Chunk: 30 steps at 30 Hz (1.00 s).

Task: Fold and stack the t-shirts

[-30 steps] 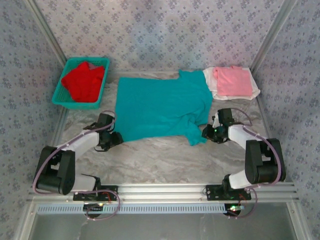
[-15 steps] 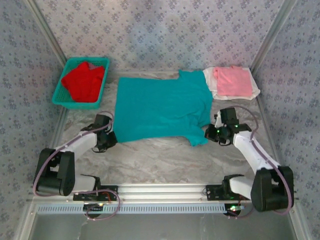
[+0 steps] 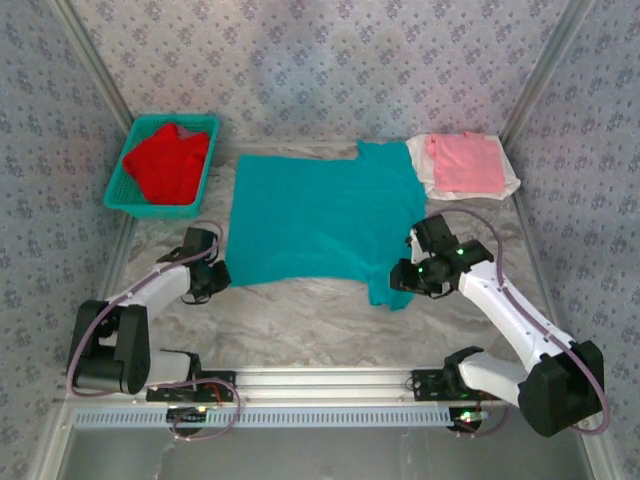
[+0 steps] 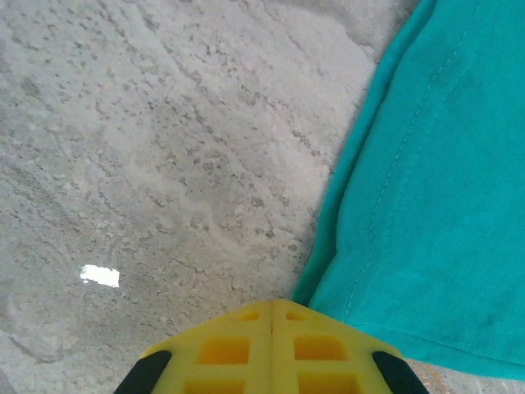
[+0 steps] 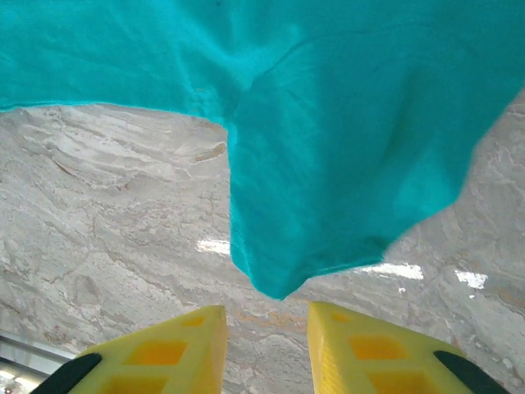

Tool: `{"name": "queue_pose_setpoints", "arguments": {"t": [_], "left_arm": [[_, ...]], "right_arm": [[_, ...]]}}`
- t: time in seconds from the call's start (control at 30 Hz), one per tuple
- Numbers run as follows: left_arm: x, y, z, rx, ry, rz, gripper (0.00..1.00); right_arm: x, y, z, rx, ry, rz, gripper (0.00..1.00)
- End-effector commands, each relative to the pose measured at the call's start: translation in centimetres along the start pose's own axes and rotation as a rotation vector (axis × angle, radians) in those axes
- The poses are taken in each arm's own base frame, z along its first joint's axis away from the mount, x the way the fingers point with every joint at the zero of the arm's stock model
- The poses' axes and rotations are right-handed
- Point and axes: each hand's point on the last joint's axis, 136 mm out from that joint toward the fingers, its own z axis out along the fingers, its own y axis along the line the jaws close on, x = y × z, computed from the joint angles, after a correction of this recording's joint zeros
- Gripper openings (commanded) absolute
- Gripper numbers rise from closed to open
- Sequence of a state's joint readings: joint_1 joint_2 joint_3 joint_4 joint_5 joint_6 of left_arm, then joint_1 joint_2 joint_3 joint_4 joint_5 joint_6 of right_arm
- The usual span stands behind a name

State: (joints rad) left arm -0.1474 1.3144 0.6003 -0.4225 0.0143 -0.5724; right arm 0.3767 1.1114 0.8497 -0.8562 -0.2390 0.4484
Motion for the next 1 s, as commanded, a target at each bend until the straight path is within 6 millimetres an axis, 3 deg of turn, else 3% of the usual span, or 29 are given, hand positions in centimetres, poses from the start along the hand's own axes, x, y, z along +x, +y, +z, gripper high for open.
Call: {"name": "queue_pose_setpoints", "arguments": {"t": [0.0,0.1,0.3,0.6,0.93,0.97], "left_arm": [[-0.7,-0.5,-0.7,0.029,-0.015,0.006,0.00],[-0.6,-0.4,-0.8,0.030,-0.010,-0.002,0.00],[-0.1,0.0,-0.7,0.020,0.012,-0.015,0.00],[-0.8,-0.9,-0.6,0.065,-0.011,-0.020,0.00],[-1.9,-1.2,-2.9,0.092,-0.061,-0.031,0.00],[-2.0,-1.2,-2.7,0.100,-0.064,-0.036,0.16]], "right_arm": [[-0.9,-0.7,-1.1,0.022,-0.048,0.020,0.35],[-1.4,-3.2,-0.4,0.055,-0.066,0.123,0.36],[0.5,-7.4,2.1,0.122,0.047,0.264,0.35],[1.8,-7.6,4.9,0.106,0.112,0.326,0.35],[2.1,-7.3,6.1,0.110,0.126,0.336,0.36],[2.1,-7.2,6.2,0.106,0.124,0.339,0.36]]}}
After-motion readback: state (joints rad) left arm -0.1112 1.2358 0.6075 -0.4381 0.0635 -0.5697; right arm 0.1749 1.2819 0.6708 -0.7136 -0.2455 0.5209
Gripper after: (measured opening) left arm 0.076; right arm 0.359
